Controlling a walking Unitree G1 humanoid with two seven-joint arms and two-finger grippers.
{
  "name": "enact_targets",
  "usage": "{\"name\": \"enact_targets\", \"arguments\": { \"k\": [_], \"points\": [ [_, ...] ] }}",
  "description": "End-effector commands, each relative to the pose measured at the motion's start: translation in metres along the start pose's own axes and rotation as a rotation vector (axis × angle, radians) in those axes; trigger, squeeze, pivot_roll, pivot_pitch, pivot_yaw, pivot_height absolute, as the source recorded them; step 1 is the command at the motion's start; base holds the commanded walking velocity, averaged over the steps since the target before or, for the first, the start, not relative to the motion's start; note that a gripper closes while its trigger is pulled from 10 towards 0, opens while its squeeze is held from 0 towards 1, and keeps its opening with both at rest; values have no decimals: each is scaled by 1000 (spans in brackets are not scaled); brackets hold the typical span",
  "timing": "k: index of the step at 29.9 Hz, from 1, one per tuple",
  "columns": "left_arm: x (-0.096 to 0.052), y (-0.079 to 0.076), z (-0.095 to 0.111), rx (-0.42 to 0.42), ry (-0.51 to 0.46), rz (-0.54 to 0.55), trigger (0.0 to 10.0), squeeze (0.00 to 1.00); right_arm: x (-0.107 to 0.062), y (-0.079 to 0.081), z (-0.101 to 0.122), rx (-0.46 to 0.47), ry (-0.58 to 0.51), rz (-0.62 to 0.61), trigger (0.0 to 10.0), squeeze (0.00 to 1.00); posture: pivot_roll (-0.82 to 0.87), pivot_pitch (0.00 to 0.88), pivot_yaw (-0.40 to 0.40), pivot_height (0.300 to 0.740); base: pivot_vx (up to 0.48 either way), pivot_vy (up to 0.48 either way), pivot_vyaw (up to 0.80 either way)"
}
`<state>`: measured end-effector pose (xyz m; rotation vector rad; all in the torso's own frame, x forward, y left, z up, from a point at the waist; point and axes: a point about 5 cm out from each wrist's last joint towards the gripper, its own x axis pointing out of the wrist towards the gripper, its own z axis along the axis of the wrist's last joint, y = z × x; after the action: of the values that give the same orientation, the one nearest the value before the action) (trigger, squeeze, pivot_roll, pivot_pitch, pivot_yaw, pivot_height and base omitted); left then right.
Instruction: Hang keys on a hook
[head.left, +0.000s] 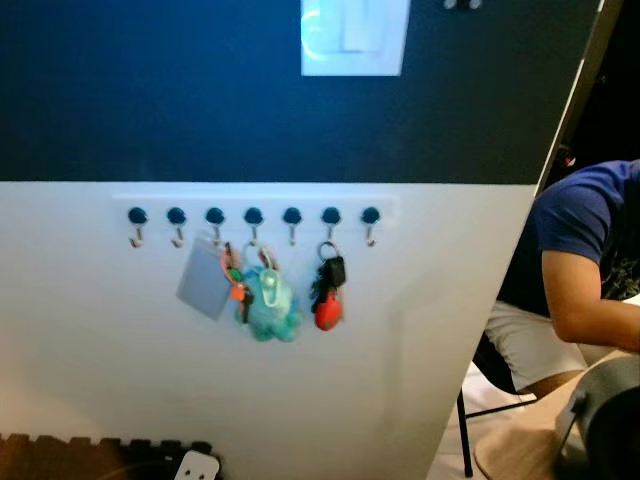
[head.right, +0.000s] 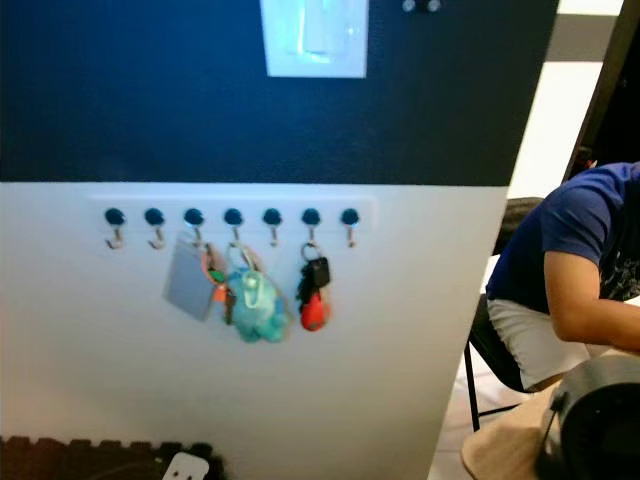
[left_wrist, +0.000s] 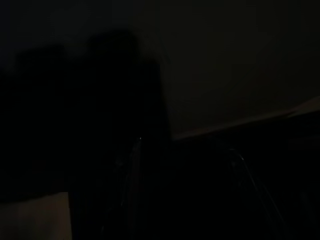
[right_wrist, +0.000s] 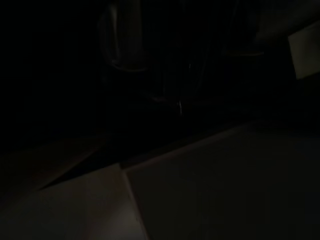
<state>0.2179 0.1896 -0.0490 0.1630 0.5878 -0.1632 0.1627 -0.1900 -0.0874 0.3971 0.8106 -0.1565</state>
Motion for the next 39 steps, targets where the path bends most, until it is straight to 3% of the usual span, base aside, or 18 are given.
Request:
{"name": "enact_targets", "arguments": {
  "k": [1,10,24,32,39],
  "points": [
    [-1,3,-2,-5,10,5,10000,0,0,1,-1,4,5,0,10000,0,68,0,16,740,0,345,0],
    [-1,3,-1,-3,5,2,10000,0,0,1,-1,5,5,-2,10000,0,69,0,18,740,0,345,0],
    [-3,4,1,42,-25,-28,10000,0,0,3,-5,17,9,-1,10000,0,74,0,24,740,0,0,0],
    [-3,2,2,45,-37,-31,10000,0,-1,2,-4,16,9,-3,10000,0,73,0,20,740,0,-418,0],
    [-3,3,0,34,-28,-18,10000,0,-1,1,-5,13,11,-4,10000,0,74,0,9,740,0,0,0]
  ]
}}
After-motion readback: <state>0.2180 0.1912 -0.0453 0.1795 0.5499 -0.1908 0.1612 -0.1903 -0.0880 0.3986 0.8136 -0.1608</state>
